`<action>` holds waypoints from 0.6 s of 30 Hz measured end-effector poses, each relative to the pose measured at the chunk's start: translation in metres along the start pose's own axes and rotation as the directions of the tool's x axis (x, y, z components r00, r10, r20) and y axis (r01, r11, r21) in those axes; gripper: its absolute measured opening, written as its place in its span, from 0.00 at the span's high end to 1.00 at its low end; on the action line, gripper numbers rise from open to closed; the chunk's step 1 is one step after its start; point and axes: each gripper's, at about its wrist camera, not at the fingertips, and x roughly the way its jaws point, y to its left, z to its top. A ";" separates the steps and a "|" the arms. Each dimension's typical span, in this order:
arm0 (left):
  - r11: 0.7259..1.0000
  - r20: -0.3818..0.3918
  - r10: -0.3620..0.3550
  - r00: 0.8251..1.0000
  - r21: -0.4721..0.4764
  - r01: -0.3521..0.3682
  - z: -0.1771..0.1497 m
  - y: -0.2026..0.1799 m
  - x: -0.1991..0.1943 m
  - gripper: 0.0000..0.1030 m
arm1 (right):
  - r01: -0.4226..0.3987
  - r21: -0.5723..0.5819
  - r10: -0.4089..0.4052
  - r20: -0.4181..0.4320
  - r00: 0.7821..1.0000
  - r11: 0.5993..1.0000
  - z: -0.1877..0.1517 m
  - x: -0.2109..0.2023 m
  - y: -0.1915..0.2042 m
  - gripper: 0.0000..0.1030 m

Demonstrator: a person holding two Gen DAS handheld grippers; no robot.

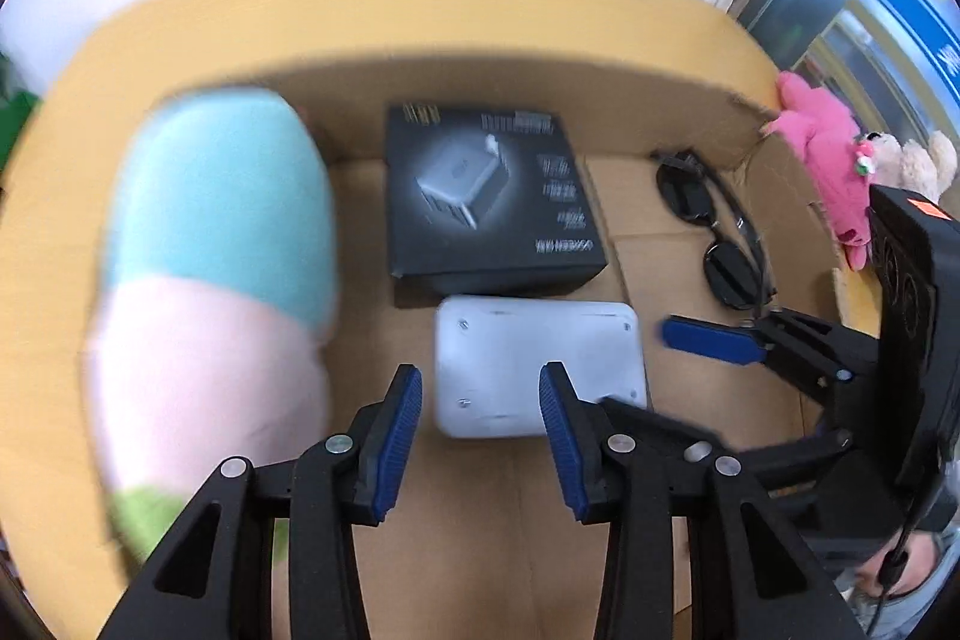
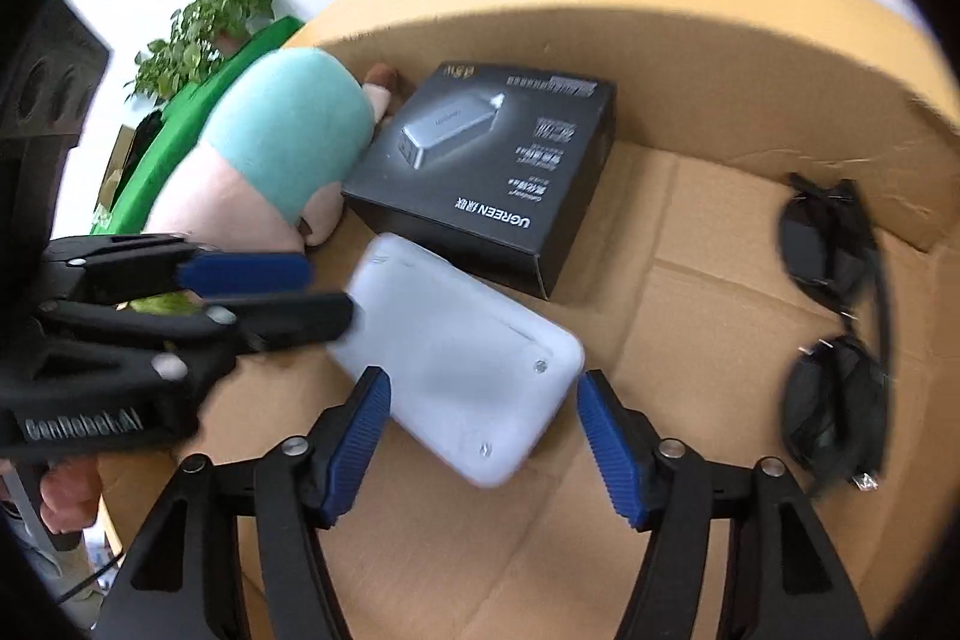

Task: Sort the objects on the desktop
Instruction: 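Open both grippers, release the power bank, and withdraw toward the phone case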

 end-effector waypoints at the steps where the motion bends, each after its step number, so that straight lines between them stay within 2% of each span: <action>1: 1.000 0.037 0.009 0.999 0.010 -0.010 -0.005 -0.001 -0.013 0.54 | 0.025 0.005 -0.025 0.022 0.999 1.000 -0.003 -0.010 0.001 0.33; 3: 0.999 0.137 0.032 0.990 0.036 -0.038 -0.019 -0.006 -0.048 0.44 | 0.076 0.008 -0.076 0.072 0.995 0.997 -0.013 -0.035 0.004 0.28; 5: 0.995 0.249 0.054 0.967 0.064 -0.072 -0.038 -0.013 -0.085 0.32 | 0.134 0.007 -0.134 0.134 0.982 0.991 -0.027 -0.064 0.012 0.24; 6: 0.992 0.313 0.075 0.947 0.075 -0.103 -0.051 -0.016 -0.103 0.28 | 0.156 0.014 -0.157 0.174 0.972 0.988 -0.037 -0.080 0.017 0.24; 8: 0.980 0.430 0.120 0.895 0.090 -0.175 -0.080 -0.026 -0.134 0.10 | 0.189 0.043 -0.194 0.249 0.949 0.981 -0.061 -0.108 0.027 0.21; 10: 0.964 0.510 0.165 0.844 0.095 -0.247 -0.107 -0.035 -0.156 0.00 | 0.236 0.081 -0.249 0.308 0.918 0.968 -0.082 -0.127 0.039 0.21; 11: 0.956 0.557 0.183 0.810 0.092 -0.279 -0.125 -0.040 -0.167 0.00 | 0.263 0.095 -0.280 0.326 0.903 0.960 -0.091 -0.132 0.045 0.21; 12: 0.952 0.579 0.186 0.794 0.093 -0.291 -0.135 -0.046 -0.172 0.00 | 0.289 0.103 -0.307 0.346 0.887 0.952 -0.099 -0.137 0.051 0.21; 15: 0.951 0.619 0.167 0.767 0.104 -0.291 -0.164 -0.062 -0.180 0.00 | 0.347 0.117 -0.364 0.405 0.839 0.931 -0.124 -0.148 0.070 0.21; 17: 0.960 0.633 0.142 0.761 0.099 -0.262 -0.179 -0.065 -0.182 0.00 | 0.352 0.113 -0.366 0.420 0.831 0.929 -0.138 -0.153 0.078 0.21; 18: 0.965 0.628 0.129 0.767 0.098 -0.243 -0.185 -0.065 -0.182 0.00 | 0.360 0.106 -0.369 0.429 0.824 0.927 -0.145 -0.154 0.083 0.21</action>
